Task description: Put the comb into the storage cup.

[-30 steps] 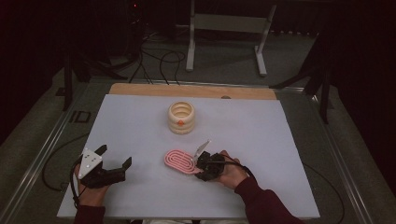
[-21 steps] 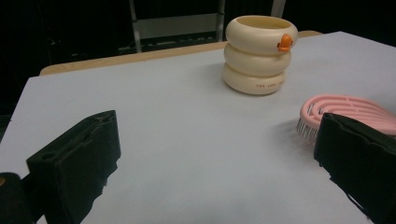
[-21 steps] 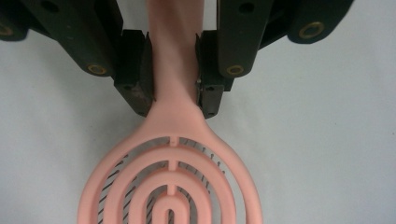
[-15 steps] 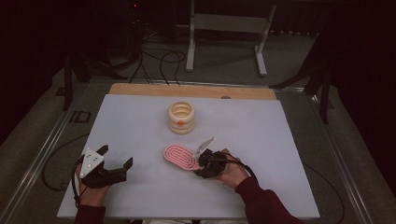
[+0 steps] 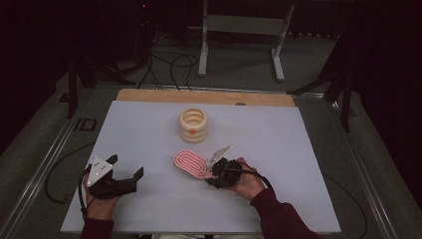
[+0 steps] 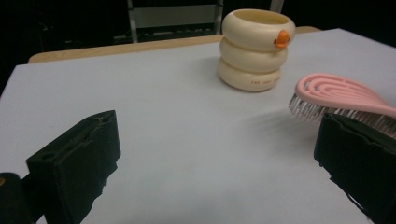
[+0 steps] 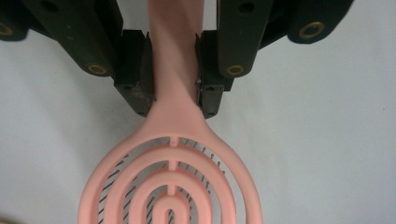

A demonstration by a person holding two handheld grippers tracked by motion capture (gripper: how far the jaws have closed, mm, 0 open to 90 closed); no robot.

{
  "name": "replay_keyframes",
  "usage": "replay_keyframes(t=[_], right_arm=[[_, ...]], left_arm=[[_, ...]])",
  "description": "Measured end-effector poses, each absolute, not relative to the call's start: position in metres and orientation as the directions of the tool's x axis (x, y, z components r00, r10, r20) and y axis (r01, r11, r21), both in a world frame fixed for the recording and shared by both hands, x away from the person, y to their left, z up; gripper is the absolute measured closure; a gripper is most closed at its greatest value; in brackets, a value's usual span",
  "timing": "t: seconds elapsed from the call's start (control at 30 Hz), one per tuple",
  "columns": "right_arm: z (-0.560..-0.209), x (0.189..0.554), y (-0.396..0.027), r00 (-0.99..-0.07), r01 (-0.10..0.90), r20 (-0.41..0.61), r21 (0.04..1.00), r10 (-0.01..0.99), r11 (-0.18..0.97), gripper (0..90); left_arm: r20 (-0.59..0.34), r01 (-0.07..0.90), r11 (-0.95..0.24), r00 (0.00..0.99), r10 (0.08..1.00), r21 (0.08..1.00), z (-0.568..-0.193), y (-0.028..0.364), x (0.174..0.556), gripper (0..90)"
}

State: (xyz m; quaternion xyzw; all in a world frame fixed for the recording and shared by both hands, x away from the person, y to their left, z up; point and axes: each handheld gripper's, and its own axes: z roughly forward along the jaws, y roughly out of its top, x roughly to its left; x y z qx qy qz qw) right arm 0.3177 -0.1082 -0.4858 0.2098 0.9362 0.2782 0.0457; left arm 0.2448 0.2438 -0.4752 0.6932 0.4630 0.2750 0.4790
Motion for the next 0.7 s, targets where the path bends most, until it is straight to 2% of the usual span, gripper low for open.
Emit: replay_keyframes(t=[0.7], right_arm=[[-0.480,0.320,-0.109,-0.895,0.363,0.007,0.591,0.445,0.721,70.1]], left_arm=[[-0.091,0.425,-0.125,0.452,0.887,0.897,-0.467,0.225,0.250,0.0]])
